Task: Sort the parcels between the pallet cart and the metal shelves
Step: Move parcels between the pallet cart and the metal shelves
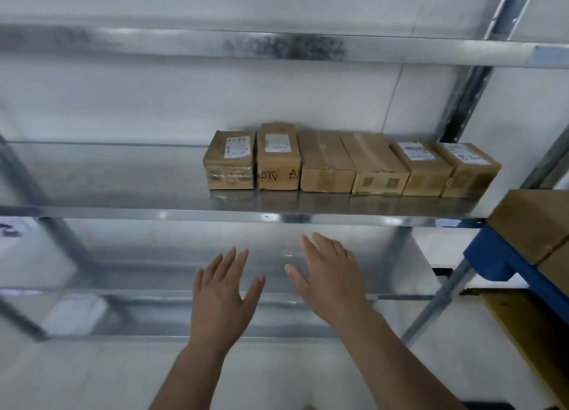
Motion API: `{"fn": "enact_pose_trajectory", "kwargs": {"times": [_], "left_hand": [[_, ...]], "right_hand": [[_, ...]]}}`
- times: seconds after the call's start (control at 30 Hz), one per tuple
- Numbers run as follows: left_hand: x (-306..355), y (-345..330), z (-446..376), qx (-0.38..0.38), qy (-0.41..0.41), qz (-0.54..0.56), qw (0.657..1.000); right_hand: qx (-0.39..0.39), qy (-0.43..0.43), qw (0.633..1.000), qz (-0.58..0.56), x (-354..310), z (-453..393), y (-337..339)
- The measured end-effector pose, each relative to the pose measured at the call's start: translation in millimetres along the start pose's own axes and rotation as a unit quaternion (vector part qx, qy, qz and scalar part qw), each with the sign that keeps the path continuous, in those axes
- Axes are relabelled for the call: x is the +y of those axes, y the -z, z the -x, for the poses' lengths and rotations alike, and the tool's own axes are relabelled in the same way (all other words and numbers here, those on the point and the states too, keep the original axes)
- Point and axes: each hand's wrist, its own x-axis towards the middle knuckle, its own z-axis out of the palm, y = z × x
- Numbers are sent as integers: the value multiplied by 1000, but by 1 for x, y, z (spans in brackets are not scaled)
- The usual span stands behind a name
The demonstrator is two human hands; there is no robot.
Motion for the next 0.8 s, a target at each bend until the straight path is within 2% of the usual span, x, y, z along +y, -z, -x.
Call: {"fn": "enact_pose_trajectory", "kwargs": {"times": [0.23,0.53,0.8], "left_hand": [[-50,-7,-59,-18,65,-65,996],[-74,-8,-184,-20,65,-78,995],[-107,-7,-246,-34,73,-50,996]], "right_hand": [[0,33,999,-15,-22,-85,-32],[-1,35,997,-64,-33,-210,-42],[-23,2,997,-70,-28,-288,-52]]}}
